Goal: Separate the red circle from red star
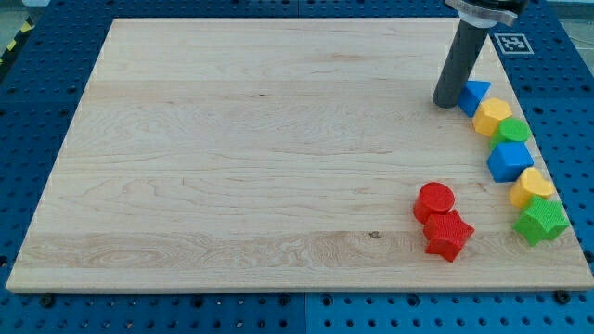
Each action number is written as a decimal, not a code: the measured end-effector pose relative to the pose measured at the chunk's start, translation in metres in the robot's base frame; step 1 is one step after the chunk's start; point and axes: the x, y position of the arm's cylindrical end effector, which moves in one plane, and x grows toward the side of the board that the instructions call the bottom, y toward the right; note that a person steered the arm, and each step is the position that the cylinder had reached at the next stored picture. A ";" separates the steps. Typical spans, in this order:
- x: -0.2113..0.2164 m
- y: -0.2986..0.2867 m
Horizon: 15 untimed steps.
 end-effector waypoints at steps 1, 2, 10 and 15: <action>-0.009 0.004; -0.009 0.004; 0.030 -0.025; 0.105 -0.024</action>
